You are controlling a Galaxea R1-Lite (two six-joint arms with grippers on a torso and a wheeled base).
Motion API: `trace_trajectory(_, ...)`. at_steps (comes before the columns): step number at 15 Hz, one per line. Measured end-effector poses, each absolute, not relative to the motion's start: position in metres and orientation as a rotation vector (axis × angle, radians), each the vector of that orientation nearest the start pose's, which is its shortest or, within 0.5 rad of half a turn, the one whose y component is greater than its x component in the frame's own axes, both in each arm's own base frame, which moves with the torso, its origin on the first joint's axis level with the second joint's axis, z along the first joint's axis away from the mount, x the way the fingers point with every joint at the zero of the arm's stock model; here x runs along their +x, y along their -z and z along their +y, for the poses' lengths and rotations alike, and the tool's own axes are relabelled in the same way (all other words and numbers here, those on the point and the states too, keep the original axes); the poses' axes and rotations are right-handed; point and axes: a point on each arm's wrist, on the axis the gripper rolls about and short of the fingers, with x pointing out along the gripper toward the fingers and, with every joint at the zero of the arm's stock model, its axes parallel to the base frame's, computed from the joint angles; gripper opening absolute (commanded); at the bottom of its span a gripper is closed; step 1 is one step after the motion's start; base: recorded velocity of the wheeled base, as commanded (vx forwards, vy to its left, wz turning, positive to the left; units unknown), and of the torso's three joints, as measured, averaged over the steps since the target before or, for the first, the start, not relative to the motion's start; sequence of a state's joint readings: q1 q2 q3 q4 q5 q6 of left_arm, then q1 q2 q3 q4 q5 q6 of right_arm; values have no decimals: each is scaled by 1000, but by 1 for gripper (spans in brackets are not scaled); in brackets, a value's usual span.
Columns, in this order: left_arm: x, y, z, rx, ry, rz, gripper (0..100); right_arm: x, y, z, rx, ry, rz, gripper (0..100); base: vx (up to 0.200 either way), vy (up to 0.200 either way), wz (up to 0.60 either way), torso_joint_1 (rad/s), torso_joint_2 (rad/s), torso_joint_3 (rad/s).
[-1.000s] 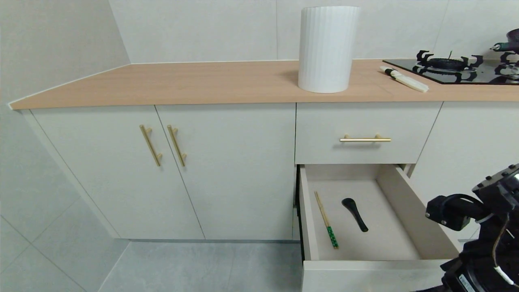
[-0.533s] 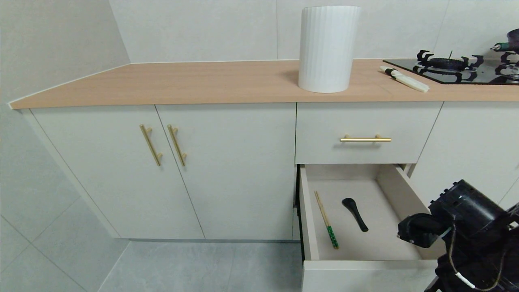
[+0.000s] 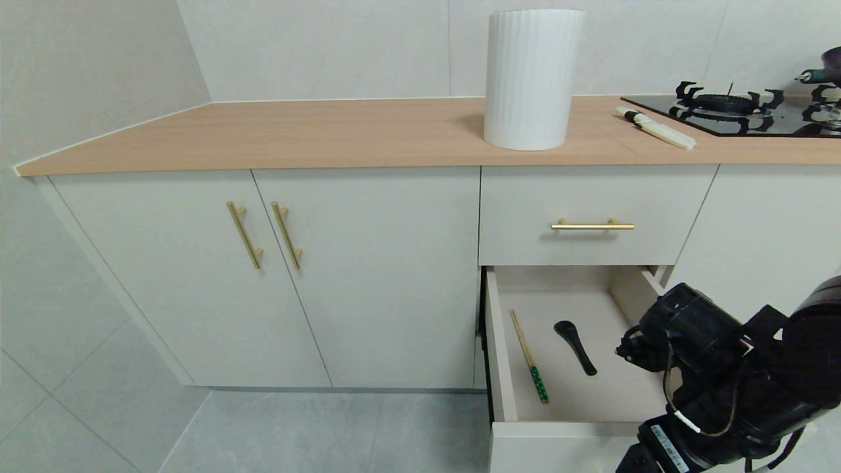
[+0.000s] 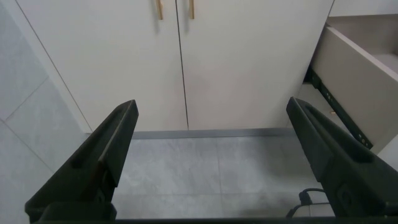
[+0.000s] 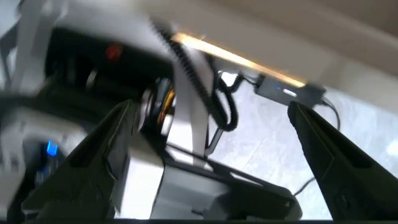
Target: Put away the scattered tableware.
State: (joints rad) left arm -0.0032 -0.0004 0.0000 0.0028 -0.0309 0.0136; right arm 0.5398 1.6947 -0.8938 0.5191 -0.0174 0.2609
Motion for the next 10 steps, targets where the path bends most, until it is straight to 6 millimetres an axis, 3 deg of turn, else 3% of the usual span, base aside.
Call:
trace_trajectory(6,-23,-75,-1,14,34,3,100,224,-113,131,-133,-109,1314,100,0,0,0,0,0,0)
trace_trajectory(10,-23,-75,-1,14,34,3,100,241,-105,136,-79,-18,1219,100,0,0,0,0,0,0)
